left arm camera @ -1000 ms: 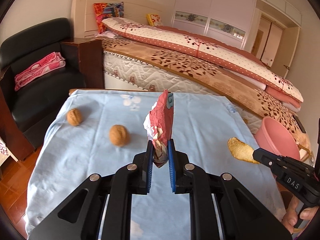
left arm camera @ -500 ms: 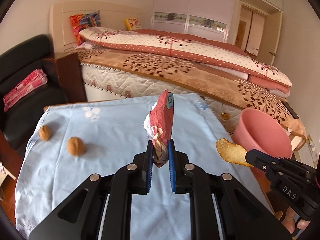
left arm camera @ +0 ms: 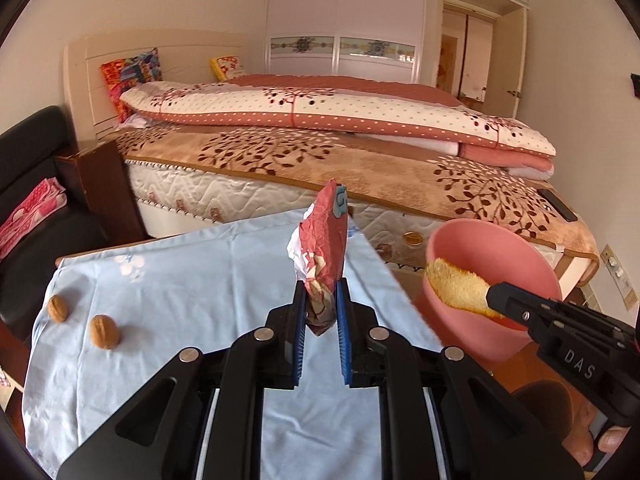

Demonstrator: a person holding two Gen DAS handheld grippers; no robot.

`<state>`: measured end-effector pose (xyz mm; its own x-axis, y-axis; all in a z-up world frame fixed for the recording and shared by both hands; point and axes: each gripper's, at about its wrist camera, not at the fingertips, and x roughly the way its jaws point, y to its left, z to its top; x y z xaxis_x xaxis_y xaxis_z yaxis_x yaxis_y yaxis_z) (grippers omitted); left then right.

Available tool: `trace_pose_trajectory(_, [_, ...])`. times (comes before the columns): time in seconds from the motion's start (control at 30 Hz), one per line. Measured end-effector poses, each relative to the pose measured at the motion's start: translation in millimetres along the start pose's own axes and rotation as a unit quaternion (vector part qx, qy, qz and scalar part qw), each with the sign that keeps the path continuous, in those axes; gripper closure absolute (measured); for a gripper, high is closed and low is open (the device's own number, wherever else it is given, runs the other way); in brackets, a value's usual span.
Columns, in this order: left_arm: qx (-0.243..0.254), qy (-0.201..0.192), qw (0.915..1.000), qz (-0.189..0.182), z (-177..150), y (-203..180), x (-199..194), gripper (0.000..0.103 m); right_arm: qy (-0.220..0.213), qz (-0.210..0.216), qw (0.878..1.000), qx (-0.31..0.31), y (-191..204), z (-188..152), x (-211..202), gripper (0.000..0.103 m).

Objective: Collect trash
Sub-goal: 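Carry the red wrapper and orange peel over the pink bucket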

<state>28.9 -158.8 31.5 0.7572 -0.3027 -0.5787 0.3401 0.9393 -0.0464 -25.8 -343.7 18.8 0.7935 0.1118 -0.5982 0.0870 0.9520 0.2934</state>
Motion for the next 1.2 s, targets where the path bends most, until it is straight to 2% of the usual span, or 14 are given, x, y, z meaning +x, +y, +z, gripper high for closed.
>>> trace_pose_trajectory(0.47, [0.036, -0.009, 0.9989, -0.029, 8.4, -48.6, 12.9, 0.089, -0.023, -0.036, 0.998, 0.040, -41.7, 13.2, -13.8, 0.098])
trace_pose_trajectory(1.2, [0.083, 0.005, 0.9945, -0.064, 10.4, -111.9, 47.1, 0.089, -0.025, -0.074, 0.993, 0.083, -92.1, 14.1, -11.7, 0.098])
